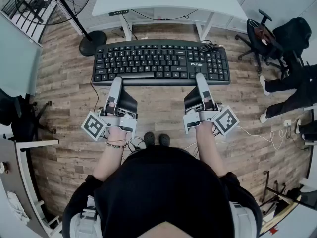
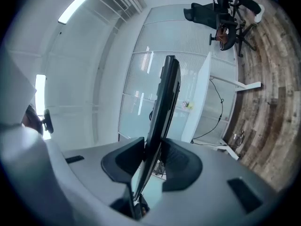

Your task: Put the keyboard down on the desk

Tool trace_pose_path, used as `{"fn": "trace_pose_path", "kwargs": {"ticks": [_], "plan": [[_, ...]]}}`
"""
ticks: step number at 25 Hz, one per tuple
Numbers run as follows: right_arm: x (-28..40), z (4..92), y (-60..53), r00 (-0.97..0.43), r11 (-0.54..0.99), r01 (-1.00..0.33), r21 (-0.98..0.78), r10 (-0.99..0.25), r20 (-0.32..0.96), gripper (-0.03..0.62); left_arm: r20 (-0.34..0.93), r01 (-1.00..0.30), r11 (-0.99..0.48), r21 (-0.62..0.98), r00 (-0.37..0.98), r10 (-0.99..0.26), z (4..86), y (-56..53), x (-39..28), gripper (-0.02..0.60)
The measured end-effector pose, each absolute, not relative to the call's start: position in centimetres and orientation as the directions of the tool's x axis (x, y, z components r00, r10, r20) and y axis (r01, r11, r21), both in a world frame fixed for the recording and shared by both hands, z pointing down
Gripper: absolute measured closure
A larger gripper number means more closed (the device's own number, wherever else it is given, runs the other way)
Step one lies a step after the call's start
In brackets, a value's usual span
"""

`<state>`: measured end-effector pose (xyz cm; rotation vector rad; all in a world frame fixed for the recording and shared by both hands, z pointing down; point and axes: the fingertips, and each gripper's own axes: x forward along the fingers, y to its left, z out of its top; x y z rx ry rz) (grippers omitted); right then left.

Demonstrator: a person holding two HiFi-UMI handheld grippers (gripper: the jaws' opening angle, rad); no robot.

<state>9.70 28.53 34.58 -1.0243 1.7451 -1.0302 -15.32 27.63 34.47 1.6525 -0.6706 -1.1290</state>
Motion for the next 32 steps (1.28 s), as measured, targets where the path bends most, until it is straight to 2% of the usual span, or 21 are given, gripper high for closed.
{"fn": "trace_pose_path", "kwargs": {"ticks": [32], "plan": [[9.74, 35.37, 28.35, -0.288, 0.28, -0.214, -0.936, -0.934, -0.214, 0.479, -0.31, 0.044, -0.325, 0.945, 0.441, -0.842, 34.4, 27.11, -15.21, 0.488]]}}
